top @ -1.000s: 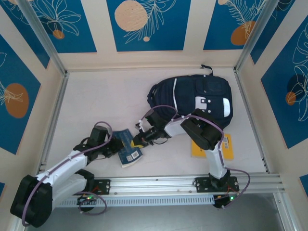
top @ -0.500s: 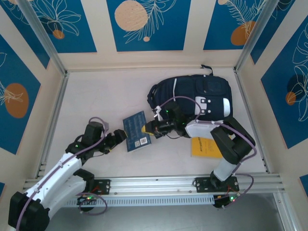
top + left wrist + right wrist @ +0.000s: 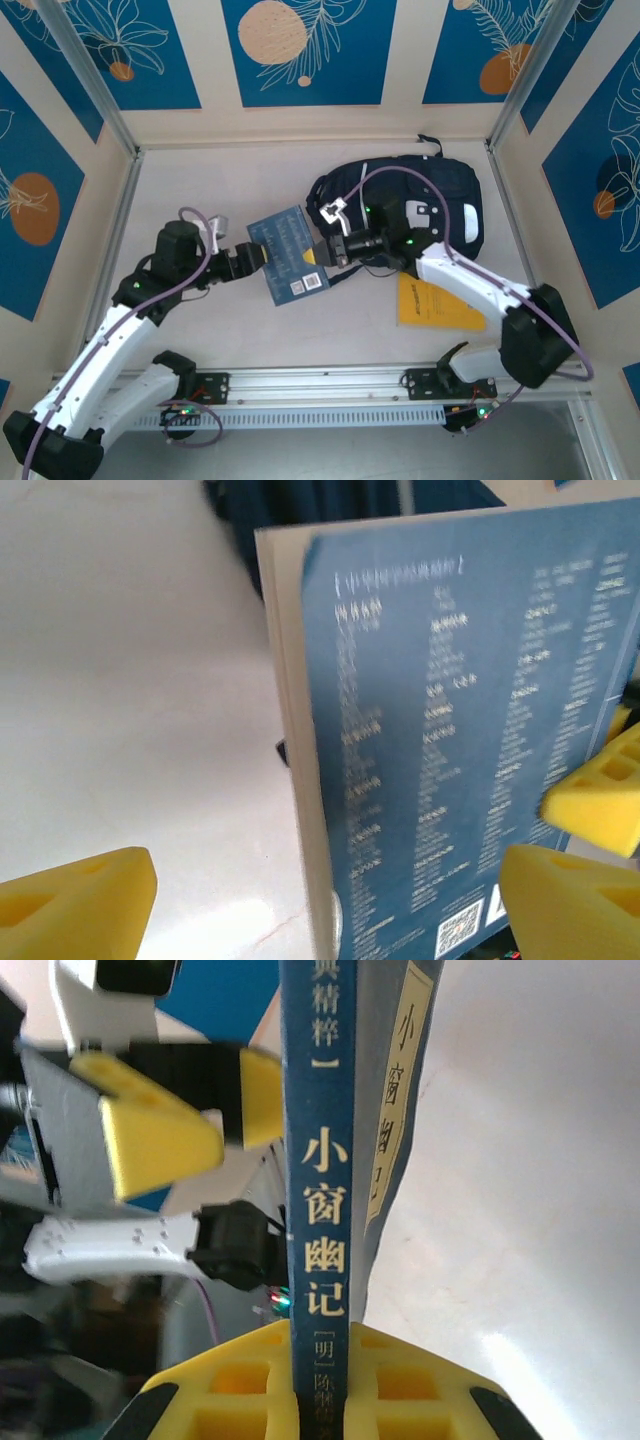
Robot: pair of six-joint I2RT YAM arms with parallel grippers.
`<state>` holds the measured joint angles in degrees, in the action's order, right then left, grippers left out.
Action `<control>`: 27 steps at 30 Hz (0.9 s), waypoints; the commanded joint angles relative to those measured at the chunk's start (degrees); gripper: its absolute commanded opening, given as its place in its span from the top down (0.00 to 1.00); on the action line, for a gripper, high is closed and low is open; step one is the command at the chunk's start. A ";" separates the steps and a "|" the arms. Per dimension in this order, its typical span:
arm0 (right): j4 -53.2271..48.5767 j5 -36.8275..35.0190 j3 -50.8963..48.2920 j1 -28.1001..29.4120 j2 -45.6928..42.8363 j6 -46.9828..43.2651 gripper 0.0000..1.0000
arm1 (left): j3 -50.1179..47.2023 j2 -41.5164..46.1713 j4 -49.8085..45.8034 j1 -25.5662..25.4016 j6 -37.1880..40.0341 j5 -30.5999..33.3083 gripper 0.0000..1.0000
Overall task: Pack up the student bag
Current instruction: Turn over the book.
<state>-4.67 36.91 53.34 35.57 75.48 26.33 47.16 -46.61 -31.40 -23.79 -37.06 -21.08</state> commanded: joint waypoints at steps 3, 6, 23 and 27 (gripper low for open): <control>-16.33 -2.44 -2.13 -0.29 -9.68 -38.73 1.00 | 3.11 1.20 -3.17 -0.90 17.25 -5.59 0.18; -30.04 -2.06 2.41 -2.57 -10.21 -53.49 1.00 | 3.83 2.52 -2.56 -5.18 23.23 -4.17 0.17; -46.06 -25.21 7.57 1.33 -12.24 -78.52 1.00 | 5.44 2.24 -3.54 -24.71 52.49 9.70 0.09; -46.78 -23.64 7.81 1.94 -13.53 -80.59 1.00 | 6.39 -0.23 -4.41 -28.83 58.60 9.30 0.09</control>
<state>-50.65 13.08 61.10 36.86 63.72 -49.63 51.40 -45.78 -34.85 -50.19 14.26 -12.34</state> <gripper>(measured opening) 0.116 0.911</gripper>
